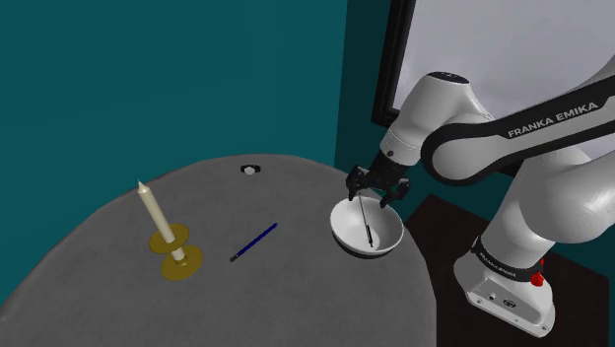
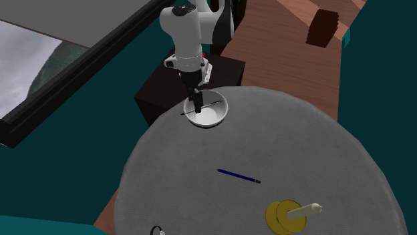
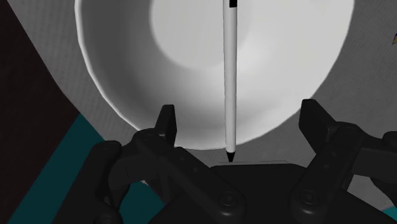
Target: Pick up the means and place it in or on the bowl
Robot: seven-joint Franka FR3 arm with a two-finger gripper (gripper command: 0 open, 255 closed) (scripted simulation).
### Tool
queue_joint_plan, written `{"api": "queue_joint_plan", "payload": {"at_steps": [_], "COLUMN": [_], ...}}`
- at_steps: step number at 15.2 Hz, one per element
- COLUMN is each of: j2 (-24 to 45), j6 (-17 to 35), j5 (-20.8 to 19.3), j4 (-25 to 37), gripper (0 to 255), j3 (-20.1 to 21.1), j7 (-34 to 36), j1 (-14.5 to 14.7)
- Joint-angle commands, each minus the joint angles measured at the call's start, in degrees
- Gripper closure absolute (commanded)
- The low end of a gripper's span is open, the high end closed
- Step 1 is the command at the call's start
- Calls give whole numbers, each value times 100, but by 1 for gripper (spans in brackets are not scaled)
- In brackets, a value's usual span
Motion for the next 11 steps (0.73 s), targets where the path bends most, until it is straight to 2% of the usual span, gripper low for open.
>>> {"api": "queue_joint_plan", "payload": {"at_steps": [1,5,11], "j2": [0,-1107,-1106], "j6": [0,-1307,-1307], "j5": [0,-379,-382], "j4": [0,205,204], "gripper": [0,0,0], "j3": [0,-264,-267], "j7": [0,138,141], "j1": [0,-114,-112]}}
